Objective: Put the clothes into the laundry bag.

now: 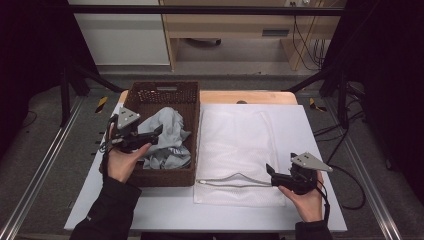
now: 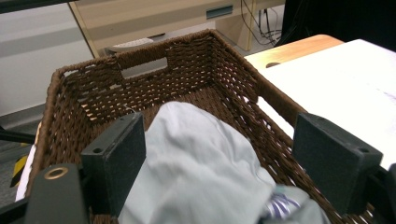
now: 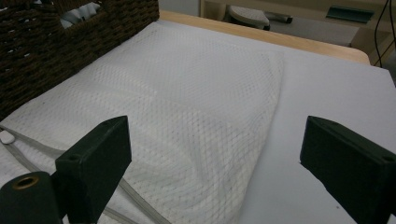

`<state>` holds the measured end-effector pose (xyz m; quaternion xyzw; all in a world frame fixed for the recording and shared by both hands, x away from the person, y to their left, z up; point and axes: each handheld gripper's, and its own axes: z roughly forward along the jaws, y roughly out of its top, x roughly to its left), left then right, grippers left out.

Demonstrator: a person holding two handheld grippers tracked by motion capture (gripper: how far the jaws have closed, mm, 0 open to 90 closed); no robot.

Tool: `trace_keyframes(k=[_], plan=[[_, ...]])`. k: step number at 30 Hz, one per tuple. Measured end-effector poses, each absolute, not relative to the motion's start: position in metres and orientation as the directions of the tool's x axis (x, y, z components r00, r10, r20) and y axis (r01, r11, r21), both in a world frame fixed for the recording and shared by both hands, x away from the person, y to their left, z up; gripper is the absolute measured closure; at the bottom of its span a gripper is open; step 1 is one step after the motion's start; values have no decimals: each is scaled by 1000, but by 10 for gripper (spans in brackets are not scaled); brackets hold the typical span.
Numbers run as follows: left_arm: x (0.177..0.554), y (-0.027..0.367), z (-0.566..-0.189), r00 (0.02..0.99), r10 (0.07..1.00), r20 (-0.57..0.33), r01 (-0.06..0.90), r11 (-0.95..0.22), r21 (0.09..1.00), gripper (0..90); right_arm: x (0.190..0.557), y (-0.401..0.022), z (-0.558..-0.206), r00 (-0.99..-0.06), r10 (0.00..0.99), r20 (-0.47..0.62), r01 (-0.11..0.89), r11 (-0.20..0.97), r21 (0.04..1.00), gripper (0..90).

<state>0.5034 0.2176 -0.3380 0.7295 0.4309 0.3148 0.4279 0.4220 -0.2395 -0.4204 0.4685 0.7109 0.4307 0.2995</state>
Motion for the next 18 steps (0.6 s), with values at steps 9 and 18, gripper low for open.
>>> trace_keyframes(k=[9, 18], plan=[[549, 209, -367, 439, 893, 98, 437, -308, 845, 150, 422, -240, -421, -382, 924, -20, 412, 190, 891, 92], [565, 201, -392, 455, 885, 94, 543, -360, 758, 143, 422, -241, -423, -380, 925, -24, 421, 196, 886, 91]])
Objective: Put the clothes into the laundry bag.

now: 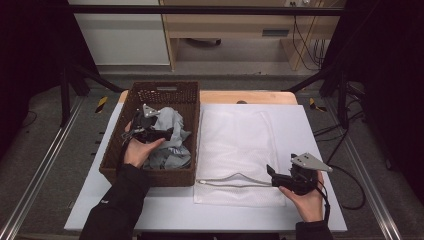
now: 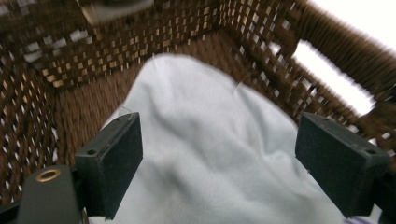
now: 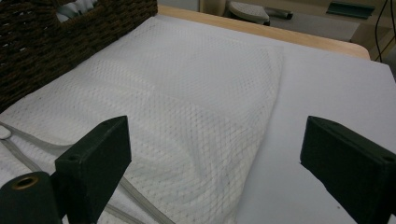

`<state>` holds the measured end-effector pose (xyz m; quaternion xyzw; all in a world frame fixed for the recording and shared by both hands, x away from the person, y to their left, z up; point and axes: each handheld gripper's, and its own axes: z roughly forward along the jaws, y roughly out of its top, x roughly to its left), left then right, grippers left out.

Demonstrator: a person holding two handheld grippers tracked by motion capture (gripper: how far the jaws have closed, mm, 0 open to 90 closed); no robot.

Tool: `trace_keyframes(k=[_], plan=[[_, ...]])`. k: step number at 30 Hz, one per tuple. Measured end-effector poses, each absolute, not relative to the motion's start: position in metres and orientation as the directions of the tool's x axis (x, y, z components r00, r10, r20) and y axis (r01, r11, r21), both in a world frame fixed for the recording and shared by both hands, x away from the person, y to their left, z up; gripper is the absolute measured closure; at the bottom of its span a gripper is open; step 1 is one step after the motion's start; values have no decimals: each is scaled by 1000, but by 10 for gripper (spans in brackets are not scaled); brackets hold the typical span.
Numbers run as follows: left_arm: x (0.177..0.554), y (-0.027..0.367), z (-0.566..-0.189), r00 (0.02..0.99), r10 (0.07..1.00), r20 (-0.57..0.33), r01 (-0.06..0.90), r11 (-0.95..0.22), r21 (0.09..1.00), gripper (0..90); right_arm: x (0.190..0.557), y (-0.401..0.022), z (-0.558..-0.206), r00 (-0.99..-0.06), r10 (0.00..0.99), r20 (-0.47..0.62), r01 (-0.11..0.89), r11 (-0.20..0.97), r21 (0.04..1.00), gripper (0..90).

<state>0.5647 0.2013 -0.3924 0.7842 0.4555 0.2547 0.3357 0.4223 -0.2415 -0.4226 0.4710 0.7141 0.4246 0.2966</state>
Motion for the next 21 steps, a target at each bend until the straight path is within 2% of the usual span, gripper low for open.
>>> trace_keyframes(k=[3, 5, 14, 21], plan=[[567, 201, -397, 467, 881, 74, 571, -364, 736, 128, 423, -242, -423, -380, 925, -20, 427, 194, 883, 91], [569, 198, -406, 479, 873, 95, 617, -411, 671, 119, 424, -242, -426, -381, 925, -21, 433, 199, 879, 91], [574, 195, -420, 483, 870, 102, 675, -444, 590, 118, 424, -242, -428, -384, 923, -17, 451, 204, 869, 91], [575, 196, -424, 484, 872, 76, 706, -440, 555, 184, 426, -243, -432, -383, 923, -25, 454, 212, 865, 91]])
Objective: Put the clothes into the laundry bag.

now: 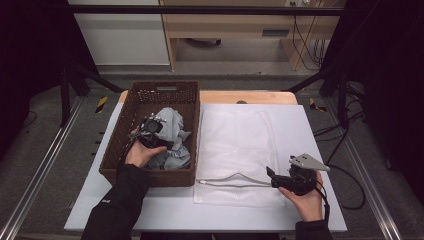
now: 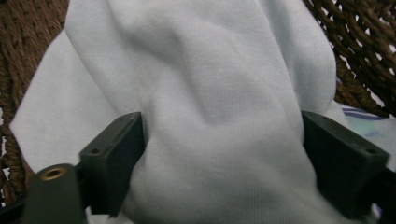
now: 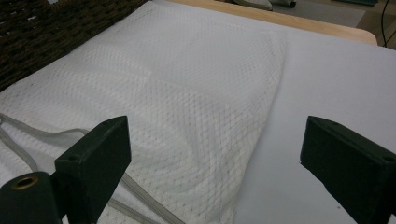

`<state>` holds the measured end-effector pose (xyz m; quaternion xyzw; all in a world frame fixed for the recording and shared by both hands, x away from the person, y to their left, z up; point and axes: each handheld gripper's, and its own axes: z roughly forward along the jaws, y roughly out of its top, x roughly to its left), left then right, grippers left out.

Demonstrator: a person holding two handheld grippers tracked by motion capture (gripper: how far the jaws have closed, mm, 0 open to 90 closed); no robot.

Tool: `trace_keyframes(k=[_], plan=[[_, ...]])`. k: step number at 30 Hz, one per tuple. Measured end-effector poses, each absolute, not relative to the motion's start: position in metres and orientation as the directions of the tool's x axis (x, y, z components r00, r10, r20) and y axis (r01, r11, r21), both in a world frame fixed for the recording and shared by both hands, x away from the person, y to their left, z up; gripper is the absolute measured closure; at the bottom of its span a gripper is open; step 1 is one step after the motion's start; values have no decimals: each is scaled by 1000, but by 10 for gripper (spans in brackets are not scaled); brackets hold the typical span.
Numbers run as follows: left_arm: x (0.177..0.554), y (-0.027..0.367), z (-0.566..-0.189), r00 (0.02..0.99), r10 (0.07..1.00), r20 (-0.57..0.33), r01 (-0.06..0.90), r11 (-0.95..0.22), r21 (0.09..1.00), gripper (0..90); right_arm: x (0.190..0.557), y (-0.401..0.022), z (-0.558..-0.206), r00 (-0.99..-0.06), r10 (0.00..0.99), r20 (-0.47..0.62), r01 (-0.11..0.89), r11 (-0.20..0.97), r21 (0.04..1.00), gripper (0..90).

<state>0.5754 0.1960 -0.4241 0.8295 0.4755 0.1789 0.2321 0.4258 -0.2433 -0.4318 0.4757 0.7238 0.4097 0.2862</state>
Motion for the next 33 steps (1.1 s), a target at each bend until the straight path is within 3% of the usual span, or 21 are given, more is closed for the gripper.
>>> trace_keyframes(k=[7, 11, 12, 13, 16, 21, 26, 33], plan=[[575, 194, -428, 498, 865, 55, 731, -453, 511, 388, 427, -242, -434, -392, 920, -26, 457, 219, 862, 91], [575, 196, -427, 489, 872, 6, 763, -431, 482, 550, 428, -242, -435, -397, 918, -25, 461, 223, 859, 92], [574, 196, -426, 482, 876, -5, 771, -422, 476, 550, 428, -241, -435, -396, 918, -28, 461, 225, 858, 92], [573, 197, -424, 475, 880, -18, 781, -412, 470, 622, 427, -241, -435, -395, 918, -27, 462, 224, 858, 94], [572, 198, -422, 467, 884, -28, 786, -400, 472, 684, 427, -242, -434, -394, 919, -22, 460, 218, 861, 101], [565, 201, -412, 463, 886, -32, 750, -373, 546, 710, 426, -244, -433, -387, 922, -26, 454, 215, 865, 102], [555, 210, -393, 464, 884, -65, 651, -290, 701, 722, 426, -246, -432, -381, 924, -25, 455, 212, 865, 102], [539, 218, -364, 434, 900, -43, 521, -212, 827, 727, 425, -247, -433, -382, 924, -24, 455, 211, 865, 107]])
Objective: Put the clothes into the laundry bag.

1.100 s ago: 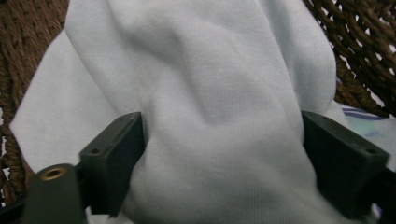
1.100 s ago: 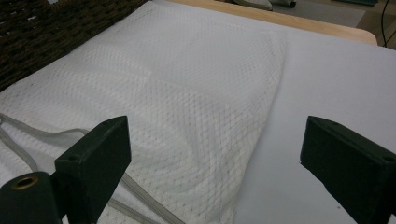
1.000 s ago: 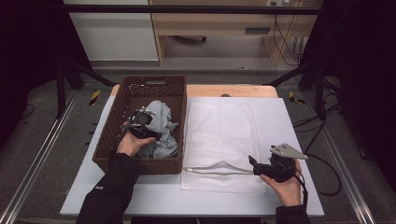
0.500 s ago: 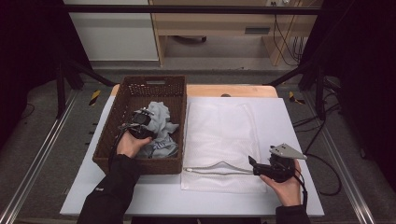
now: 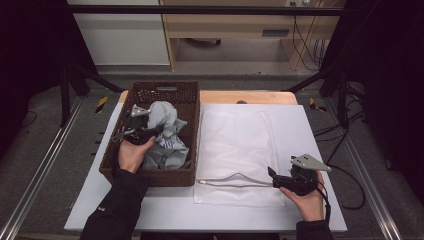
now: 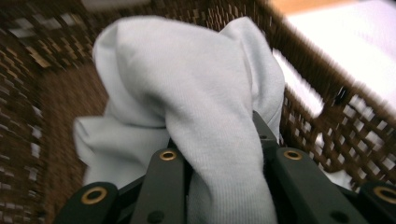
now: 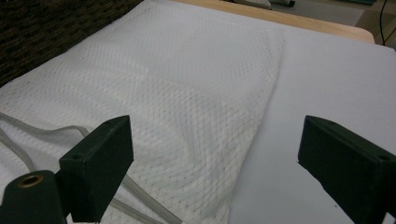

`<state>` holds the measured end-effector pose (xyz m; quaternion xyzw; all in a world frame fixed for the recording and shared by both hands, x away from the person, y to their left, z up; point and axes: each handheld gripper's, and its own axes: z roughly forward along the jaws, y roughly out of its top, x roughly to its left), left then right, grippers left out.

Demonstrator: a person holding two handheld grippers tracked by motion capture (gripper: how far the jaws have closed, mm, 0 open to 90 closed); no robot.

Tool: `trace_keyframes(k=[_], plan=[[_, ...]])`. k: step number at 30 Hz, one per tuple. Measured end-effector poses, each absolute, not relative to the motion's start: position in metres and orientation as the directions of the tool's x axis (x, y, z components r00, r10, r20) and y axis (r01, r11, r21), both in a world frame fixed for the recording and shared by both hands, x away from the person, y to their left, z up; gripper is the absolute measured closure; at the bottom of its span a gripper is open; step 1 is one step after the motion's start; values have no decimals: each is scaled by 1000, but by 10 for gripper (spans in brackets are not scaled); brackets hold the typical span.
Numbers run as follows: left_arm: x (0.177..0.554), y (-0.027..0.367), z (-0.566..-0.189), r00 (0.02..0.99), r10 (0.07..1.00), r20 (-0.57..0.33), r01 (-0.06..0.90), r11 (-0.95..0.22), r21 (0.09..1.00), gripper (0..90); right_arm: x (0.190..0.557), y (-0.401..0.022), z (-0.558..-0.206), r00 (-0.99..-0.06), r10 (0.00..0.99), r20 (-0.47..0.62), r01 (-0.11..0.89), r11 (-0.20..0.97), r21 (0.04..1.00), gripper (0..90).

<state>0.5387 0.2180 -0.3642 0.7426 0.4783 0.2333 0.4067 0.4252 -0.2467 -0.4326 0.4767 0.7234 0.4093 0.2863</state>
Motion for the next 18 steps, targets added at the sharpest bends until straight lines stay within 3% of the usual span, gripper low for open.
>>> trace_keyframes(k=[18], plan=[[497, 224, -274, 433, 901, -18, 238, -95, 967, 740, 424, -248, -431, -379, 925, -19, 450, 202, 870, 112]])
